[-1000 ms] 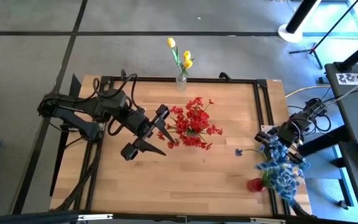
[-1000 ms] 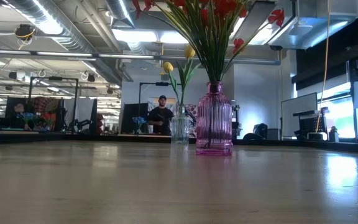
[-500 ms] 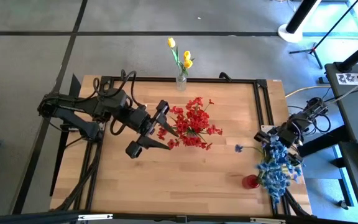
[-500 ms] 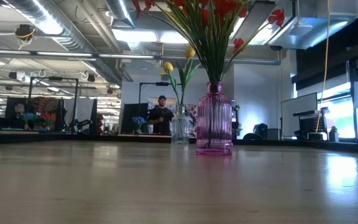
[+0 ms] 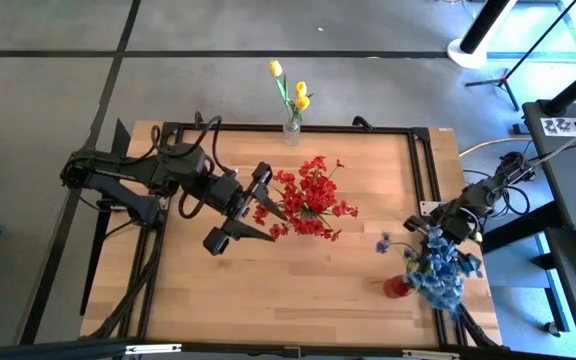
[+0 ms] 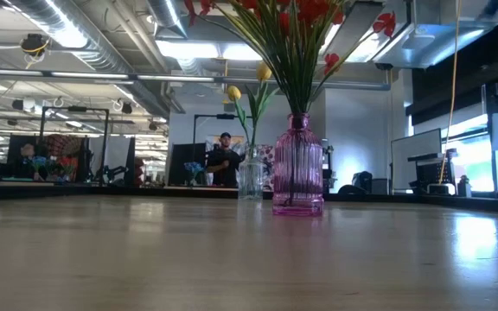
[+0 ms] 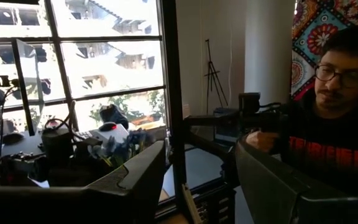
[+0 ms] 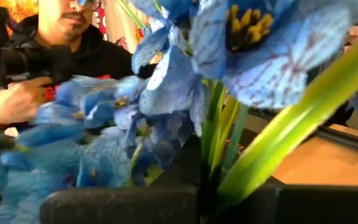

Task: Sort flowers into vase by color
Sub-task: Put the blue flowers into the red vase

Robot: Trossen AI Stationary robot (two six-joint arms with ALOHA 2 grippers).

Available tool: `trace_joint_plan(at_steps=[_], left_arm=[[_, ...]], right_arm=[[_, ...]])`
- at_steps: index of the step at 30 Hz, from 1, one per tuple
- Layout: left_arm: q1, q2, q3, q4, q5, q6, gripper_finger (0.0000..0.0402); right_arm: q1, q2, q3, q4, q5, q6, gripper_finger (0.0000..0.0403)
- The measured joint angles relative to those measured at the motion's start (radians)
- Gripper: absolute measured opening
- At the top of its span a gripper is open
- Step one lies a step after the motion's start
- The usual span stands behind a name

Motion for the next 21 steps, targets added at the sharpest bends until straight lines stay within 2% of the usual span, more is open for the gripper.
trace_joint_plan(at_steps=[5, 14, 21], left_arm=[[0.000, 0.000, 0.000, -0.026, 0.000, -0.001, 0.0192], [0.000, 0.000, 0.000, -0.040, 0.000, -0.002, 0.0192], [0.000, 0.000, 0.000, -0.041, 0.000, -0.002, 0.0192]], right_arm=[[0.000, 0.040, 0.007, -0.043, -0.013, -0.021, 0.0007], [0.000, 0.133, 0.012, -0.081, 0.032, -0.052, 0.0007], [-0.001, 0.153, 0.011, -0.139, 0.064, -0.082, 0.0007]])
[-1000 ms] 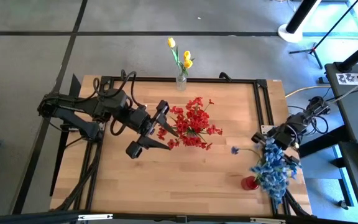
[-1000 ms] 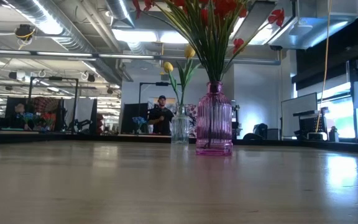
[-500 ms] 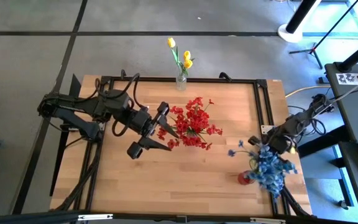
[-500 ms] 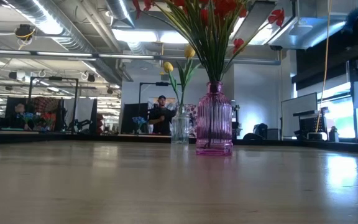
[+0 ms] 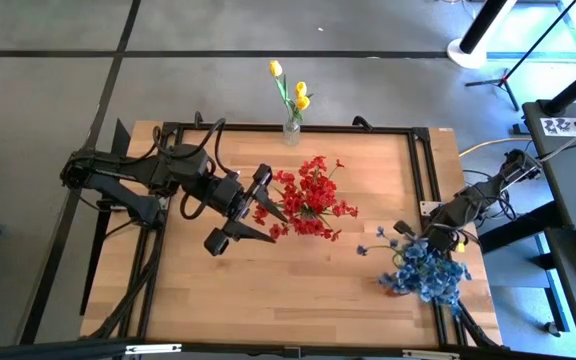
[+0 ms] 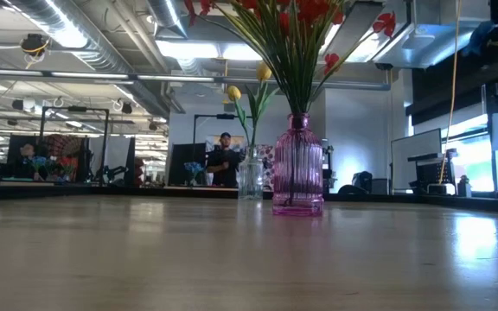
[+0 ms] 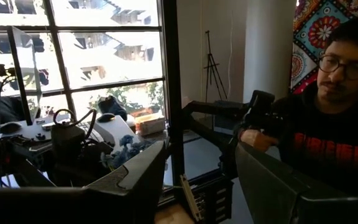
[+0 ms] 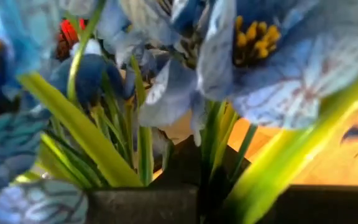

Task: Sort flowers into vase by color
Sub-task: Put the blue flowers into the red vase

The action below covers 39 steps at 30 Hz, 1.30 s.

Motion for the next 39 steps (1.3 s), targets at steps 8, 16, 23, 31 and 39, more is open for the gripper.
trace_joint_plan(at_steps=[8, 16, 23, 31, 39], left_arm=[[0.000, 0.000, 0.000, 0.000, 0.000, -0.001, 0.0192], [0.000, 0.000, 0.000, 0.000, 0.000, -0.005, 0.0192], [0.000, 0.000, 0.000, 0.000, 0.000, -0.006, 0.0192], [-0.001, 0.000, 0.000, 0.000, 0.002, -0.009, 0.0192], [-0.001, 0.000, 0.000, 0.001, 0.004, -0.027, 0.0192]], right_arm=[[0.000, 0.001, 0.010, -0.030, 0.006, 0.026, 0.0046], [0.001, 0.003, 0.072, -0.073, -0.032, 0.052, 0.0155], [0.001, 0.003, 0.122, -0.102, -0.029, 0.052, 0.0170], [0.001, 0.032, 0.158, -0.108, 0.037, 0.121, 0.0170], [0.001, 0.035, 0.285, -0.248, 0.091, 0.125, 0.0170]])
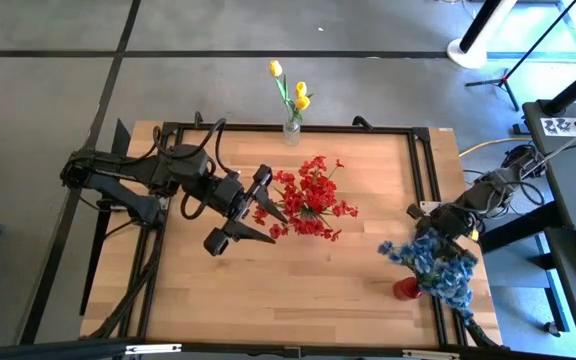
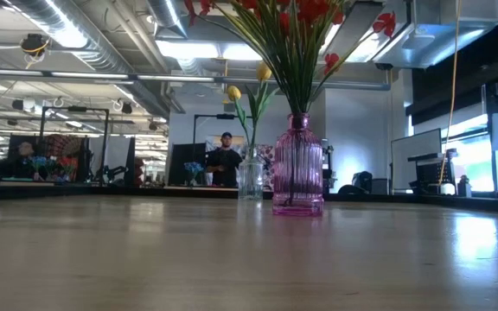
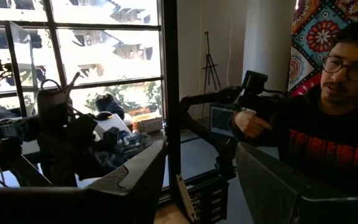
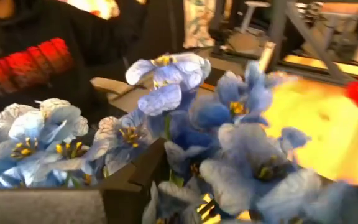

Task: Sort flowers into vase by color
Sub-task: Put the blue flowers into the red vase

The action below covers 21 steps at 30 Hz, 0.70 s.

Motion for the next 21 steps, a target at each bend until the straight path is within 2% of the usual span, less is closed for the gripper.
trace_joint_plan(at_steps=[10, 21], left_arm=[[0.000, 0.000, 0.000, 0.031, 0.001, 0.000, 0.0192], [0.001, 0.000, 0.000, 0.030, 0.001, 0.001, 0.0192]], right_arm=[[0.000, 0.008, 0.120, -0.160, 0.136, 0.002, 0.0170], [0.000, 0.106, 0.227, -0.215, 0.185, 0.006, 0.0170]])
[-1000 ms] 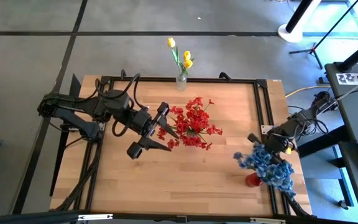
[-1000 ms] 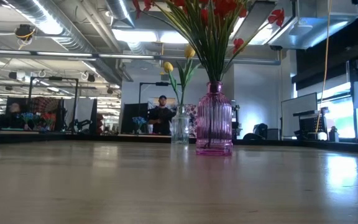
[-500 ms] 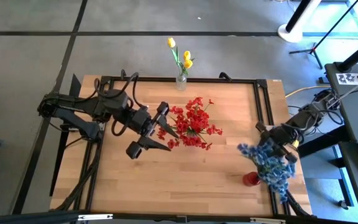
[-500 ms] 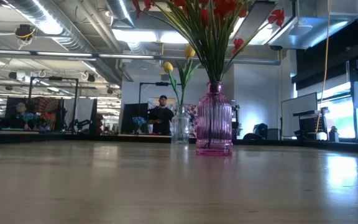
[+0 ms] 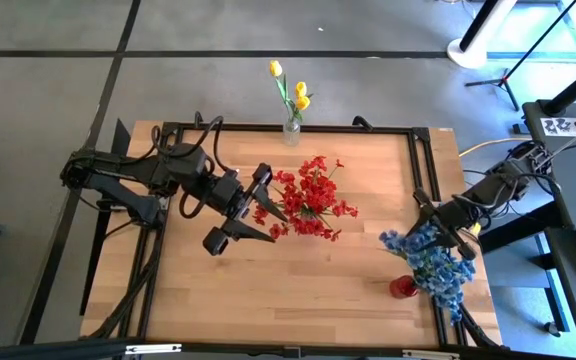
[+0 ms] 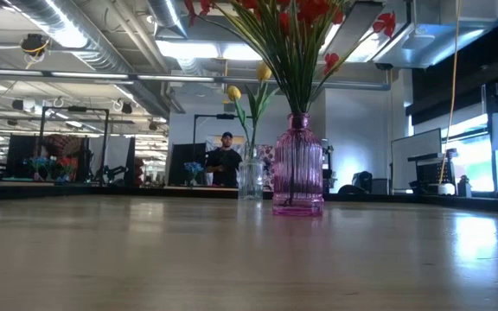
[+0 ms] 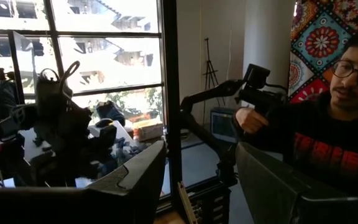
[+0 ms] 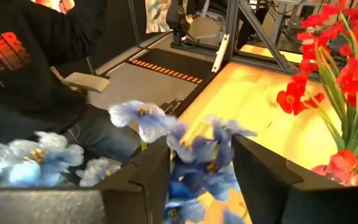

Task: Sort flowers into vase by color
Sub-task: Put the blue flowers into the red vase, then return to Home Position

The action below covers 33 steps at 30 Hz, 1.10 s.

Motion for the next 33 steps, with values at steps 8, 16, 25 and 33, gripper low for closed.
trace_joint_plan(at_steps=[8, 16, 25, 33], left_arm=[[0.000, -0.002, 0.000, -0.001, 0.000, -0.001, 0.0192], [0.019, -0.089, 0.000, -0.135, 0.078, 0.027, 0.0192], [0.020, -0.164, -0.031, -0.322, 0.136, 0.117, 0.0192], [0.116, -0.190, -0.160, -0.324, 0.105, 0.067, 0.0192]], right_arm=[[0.000, 0.085, 0.197, -0.197, 0.088, 0.016, 0.0170], [0.000, 0.232, 0.394, -0.296, 0.132, 0.101, 0.0170], [-0.001, 0.439, 0.538, -0.327, 0.231, 0.130, 0.0170], [-0.143, 0.472, 0.515, -0.191, 0.321, -0.027, 0.0170]])
